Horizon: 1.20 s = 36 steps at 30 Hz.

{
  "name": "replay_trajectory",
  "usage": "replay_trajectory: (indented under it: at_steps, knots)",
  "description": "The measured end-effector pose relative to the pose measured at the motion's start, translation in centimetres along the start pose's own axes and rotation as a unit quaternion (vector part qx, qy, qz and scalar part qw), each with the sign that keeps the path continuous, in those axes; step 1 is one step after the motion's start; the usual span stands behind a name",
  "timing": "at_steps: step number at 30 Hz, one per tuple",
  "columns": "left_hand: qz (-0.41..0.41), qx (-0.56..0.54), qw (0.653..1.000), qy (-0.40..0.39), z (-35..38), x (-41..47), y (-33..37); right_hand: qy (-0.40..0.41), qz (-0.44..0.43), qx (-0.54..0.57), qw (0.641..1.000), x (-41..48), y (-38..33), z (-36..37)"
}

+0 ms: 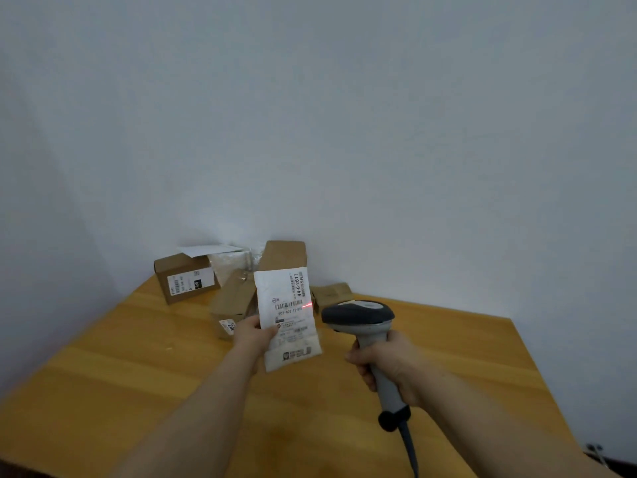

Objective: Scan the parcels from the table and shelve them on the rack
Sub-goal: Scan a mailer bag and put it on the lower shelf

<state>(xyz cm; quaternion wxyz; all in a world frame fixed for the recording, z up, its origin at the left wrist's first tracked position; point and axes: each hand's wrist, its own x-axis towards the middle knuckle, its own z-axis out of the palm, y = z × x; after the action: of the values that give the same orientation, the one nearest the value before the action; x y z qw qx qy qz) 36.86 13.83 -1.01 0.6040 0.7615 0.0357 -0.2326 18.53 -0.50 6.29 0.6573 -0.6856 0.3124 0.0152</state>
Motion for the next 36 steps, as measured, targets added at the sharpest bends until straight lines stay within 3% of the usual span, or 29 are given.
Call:
replay_trajectory:
  at_steps: [36]
  knots:
    - [-0.015, -0.033, 0.998, 0.047, -6.8, -0.1, -2.3, -0.012, -0.005, -0.002, 1.0, -1.6, -1.3, 5.8]
